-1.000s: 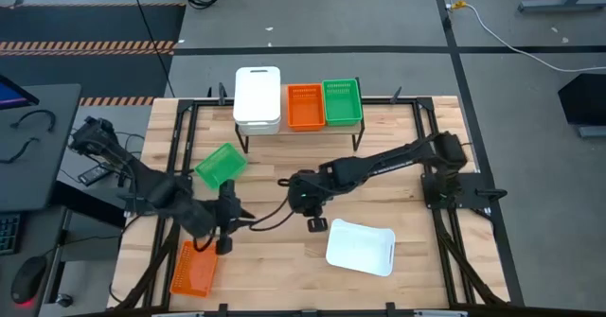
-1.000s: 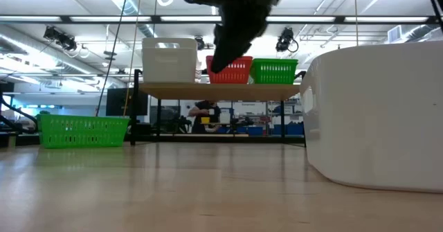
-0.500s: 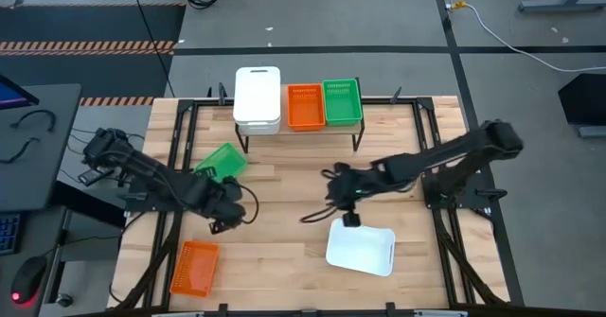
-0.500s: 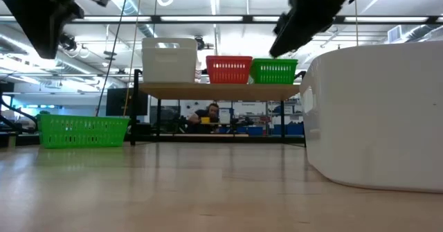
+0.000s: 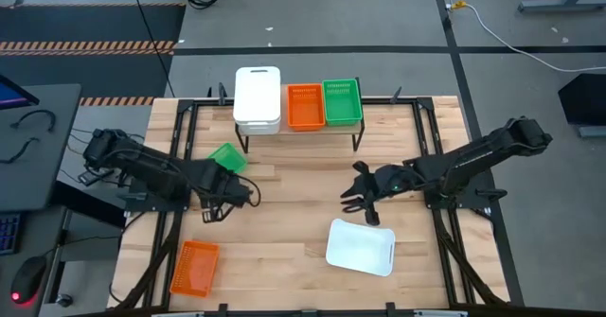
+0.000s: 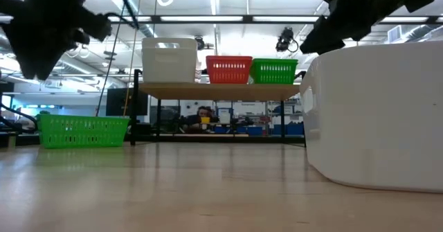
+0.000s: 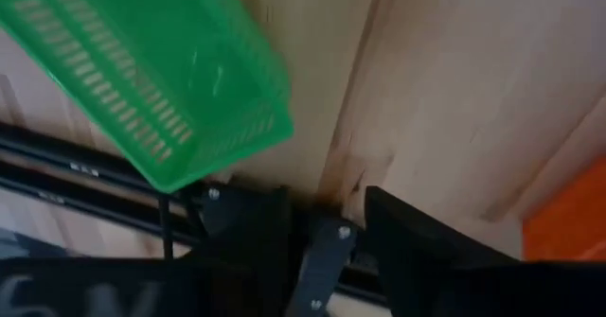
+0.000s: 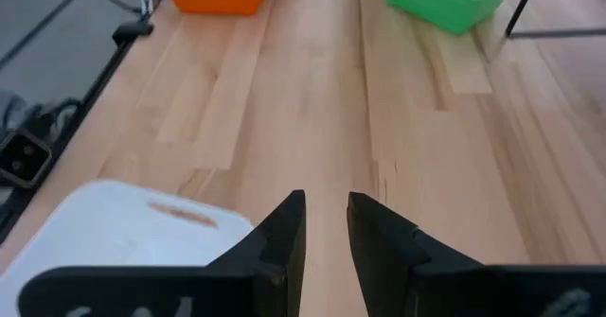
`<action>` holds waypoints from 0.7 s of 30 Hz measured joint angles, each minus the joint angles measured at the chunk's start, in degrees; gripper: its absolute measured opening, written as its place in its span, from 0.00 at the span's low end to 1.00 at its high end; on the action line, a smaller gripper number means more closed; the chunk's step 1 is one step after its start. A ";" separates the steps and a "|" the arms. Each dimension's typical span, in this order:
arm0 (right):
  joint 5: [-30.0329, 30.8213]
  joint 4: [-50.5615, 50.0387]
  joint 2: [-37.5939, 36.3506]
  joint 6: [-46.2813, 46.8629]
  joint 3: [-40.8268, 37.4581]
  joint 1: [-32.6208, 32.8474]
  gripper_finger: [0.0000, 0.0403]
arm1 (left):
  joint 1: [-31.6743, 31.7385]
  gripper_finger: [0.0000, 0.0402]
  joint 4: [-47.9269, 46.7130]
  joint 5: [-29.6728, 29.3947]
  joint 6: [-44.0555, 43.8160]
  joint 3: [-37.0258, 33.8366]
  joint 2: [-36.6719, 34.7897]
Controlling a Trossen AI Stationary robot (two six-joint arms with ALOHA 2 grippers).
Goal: Stack baskets on shelf by color
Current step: Stack the green bin on top of the green bins on the shelf
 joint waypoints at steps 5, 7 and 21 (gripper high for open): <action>0.00 -0.04 -0.03 -0.05 -0.05 0.00 0.22 | 2.14 0.46 -2.23 0.07 4.06 -3.52 -0.02; 0.01 -0.03 -0.01 -0.05 -0.05 0.00 0.22 | 2.90 0.48 -2.42 0.07 5.93 -5.62 -0.02; 1.46 -0.11 -0.01 -1.51 -0.03 0.20 0.22 | 2.57 0.49 2.65 -7.00 20.01 -8.49 -0.02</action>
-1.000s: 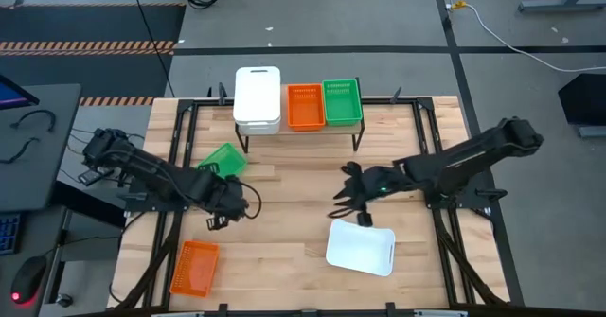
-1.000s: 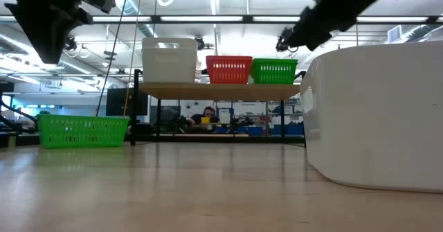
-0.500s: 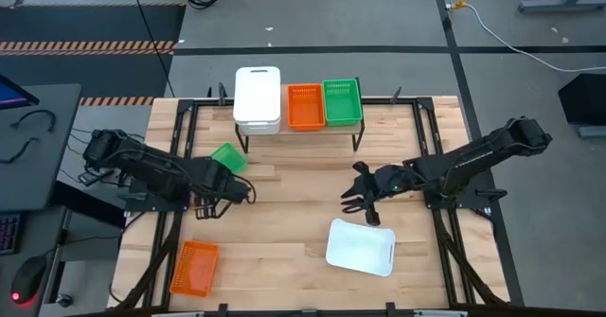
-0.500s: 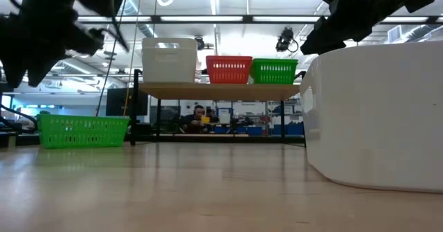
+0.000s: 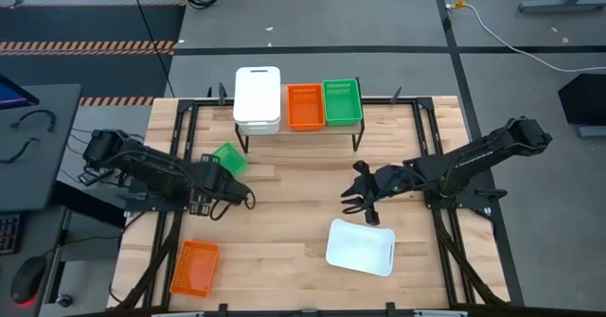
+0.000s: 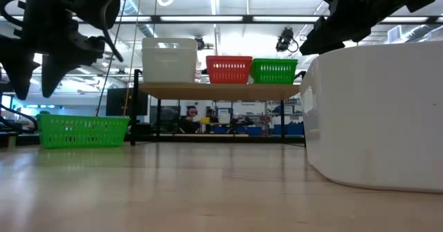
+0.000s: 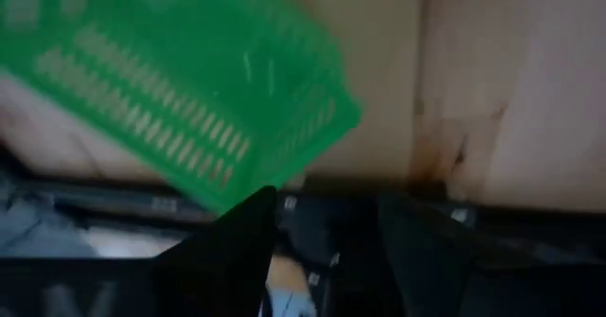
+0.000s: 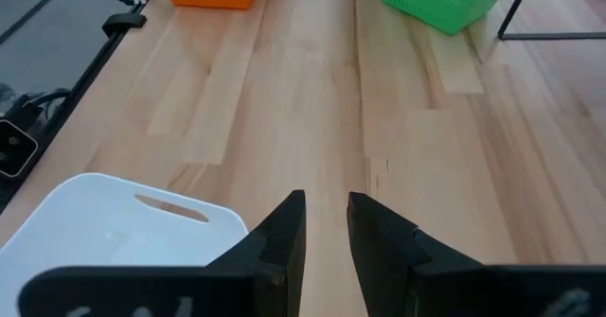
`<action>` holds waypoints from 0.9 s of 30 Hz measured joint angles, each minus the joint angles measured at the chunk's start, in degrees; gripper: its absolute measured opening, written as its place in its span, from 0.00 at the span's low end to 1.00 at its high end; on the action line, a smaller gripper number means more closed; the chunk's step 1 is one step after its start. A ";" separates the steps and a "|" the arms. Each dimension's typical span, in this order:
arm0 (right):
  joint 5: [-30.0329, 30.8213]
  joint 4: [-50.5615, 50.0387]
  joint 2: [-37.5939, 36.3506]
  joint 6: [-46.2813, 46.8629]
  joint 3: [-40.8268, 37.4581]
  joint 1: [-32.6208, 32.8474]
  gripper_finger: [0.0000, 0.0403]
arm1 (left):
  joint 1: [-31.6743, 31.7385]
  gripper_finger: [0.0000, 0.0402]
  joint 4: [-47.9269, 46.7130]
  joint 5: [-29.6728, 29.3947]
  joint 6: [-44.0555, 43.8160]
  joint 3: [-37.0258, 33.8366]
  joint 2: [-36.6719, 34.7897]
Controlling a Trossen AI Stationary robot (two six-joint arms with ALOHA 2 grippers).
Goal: Stack baskets on shelf by color
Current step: Stack the green bin on top of the green bins on the shelf
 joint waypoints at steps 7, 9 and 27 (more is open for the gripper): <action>-0.42 0.71 0.02 0.03 -0.93 0.00 0.22 | 1.40 0.51 3.04 0.23 5.54 -0.04 0.02; -0.44 0.79 0.04 0.33 -1.33 0.00 0.22 | 2.31 0.51 2.96 0.27 5.60 -0.04 0.02; -0.59 1.90 0.04 0.56 -1.55 1.56 0.22 | 7.57 0.46 7.37 8.62 9.97 -0.08 8.83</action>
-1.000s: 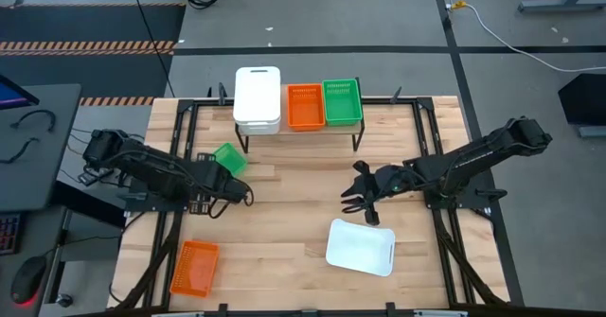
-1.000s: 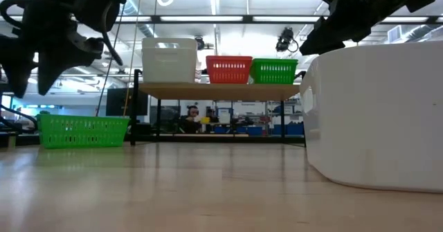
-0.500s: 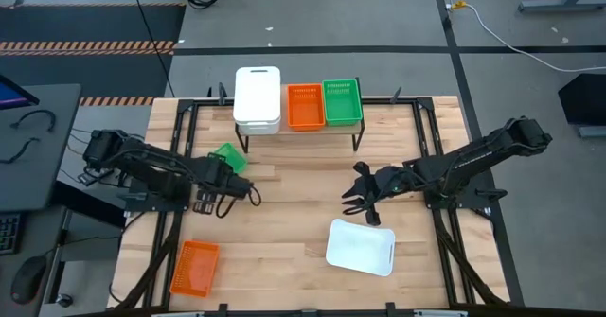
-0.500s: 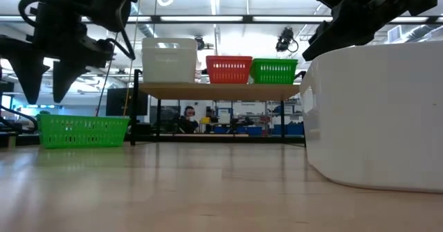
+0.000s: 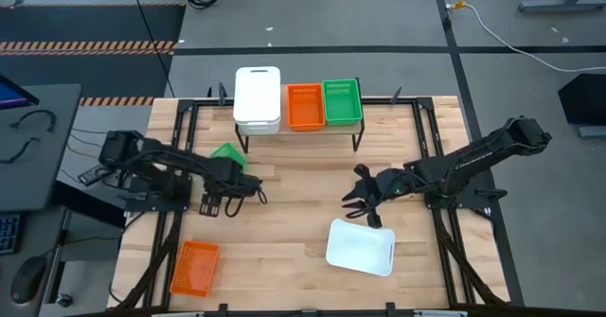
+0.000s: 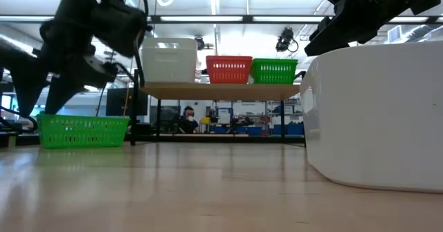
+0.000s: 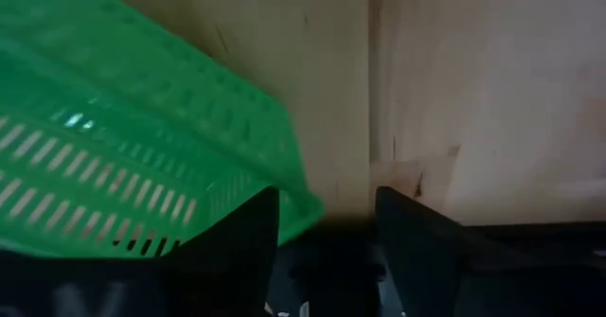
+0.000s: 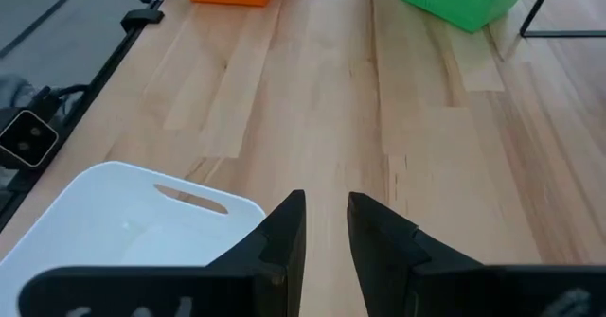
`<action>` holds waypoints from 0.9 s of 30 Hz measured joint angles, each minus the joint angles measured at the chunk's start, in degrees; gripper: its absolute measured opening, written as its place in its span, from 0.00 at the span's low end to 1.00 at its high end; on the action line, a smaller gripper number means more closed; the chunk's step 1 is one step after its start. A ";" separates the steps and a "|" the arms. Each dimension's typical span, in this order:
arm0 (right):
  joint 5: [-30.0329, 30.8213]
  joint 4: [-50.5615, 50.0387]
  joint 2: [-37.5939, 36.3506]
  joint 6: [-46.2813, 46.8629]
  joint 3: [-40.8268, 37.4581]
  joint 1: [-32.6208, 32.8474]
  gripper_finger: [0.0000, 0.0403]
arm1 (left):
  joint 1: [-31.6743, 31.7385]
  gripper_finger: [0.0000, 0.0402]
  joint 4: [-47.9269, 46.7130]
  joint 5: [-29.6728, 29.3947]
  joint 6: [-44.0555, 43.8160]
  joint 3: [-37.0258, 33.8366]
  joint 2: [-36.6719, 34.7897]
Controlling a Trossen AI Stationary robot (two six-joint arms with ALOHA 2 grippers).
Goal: Stack baskets on shelf by color
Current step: Stack the green bin on top of the green bins on the shelf
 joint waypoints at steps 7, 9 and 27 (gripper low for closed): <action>0.10 0.07 0.00 -0.04 0.00 0.73 0.22 | 3.04 0.43 2.01 0.21 -3.49 0.00 5.21; 0.13 0.07 0.00 -0.04 0.00 0.73 0.22 | 4.15 0.43 2.79 0.19 -6.21 0.00 5.95; 0.15 0.38 0.01 -0.22 0.00 0.69 0.22 | 3.08 0.03 10.57 9.31 -14.65 5.92 6.31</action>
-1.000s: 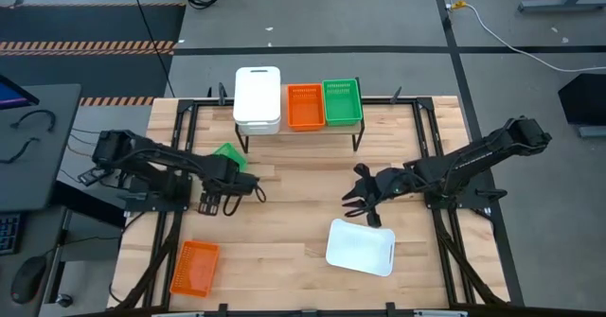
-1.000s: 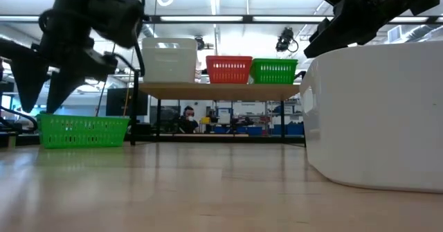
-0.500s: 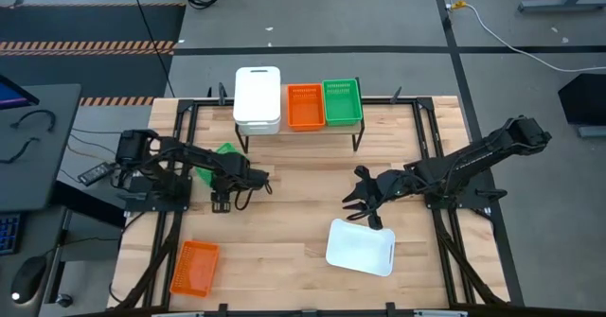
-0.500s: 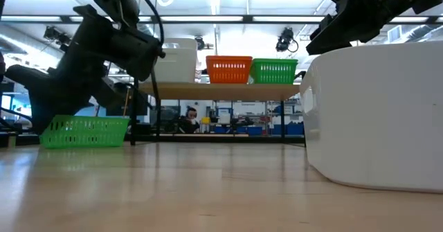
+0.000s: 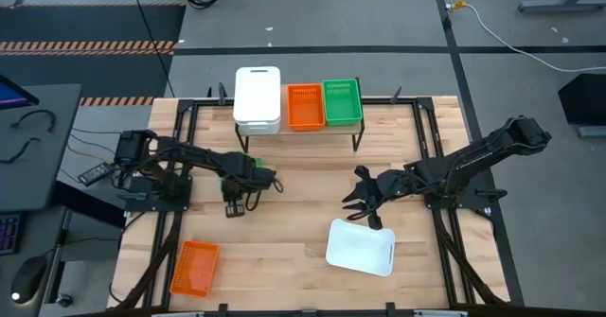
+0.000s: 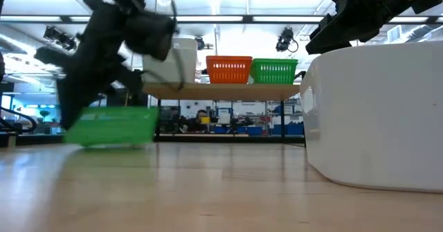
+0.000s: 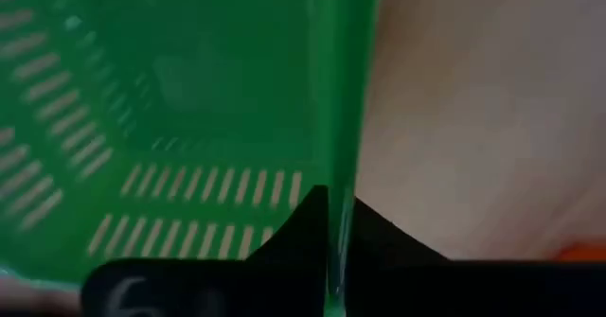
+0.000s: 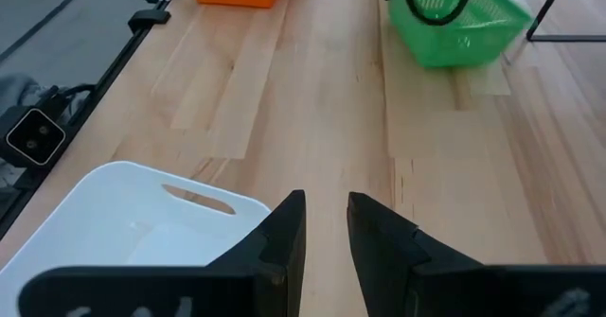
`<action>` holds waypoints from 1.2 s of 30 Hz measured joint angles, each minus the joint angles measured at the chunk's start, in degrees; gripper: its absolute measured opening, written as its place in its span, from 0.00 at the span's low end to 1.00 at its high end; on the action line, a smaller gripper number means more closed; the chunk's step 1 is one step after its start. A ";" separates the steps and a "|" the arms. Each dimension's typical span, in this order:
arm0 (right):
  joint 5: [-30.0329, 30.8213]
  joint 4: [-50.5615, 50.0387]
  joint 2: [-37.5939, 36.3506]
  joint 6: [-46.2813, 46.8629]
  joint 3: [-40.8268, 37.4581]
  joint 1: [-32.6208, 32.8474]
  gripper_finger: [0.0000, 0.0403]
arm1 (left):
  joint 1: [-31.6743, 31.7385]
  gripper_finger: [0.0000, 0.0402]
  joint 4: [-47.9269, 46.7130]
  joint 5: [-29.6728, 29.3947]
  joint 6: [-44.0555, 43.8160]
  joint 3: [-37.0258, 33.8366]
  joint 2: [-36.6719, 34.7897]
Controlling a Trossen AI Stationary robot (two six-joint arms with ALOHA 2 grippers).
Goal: Stack baskets on shelf by color
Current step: Stack the green bin on top of the green bins on the shelf
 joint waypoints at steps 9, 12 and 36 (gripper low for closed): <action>0.00 0.36 0.01 0.00 0.00 0.00 0.22 | -1.41 0.02 7.01 1.11 -8.34 12.53 0.11; 0.00 0.36 0.00 0.08 0.00 0.00 0.22 | -1.61 0.02 10.56 1.02 -11.01 14.58 0.11; -0.02 1.66 0.01 -0.28 -0.02 0.00 0.22 | -1.87 0.32 9.60 5.61 -9.33 25.98 6.93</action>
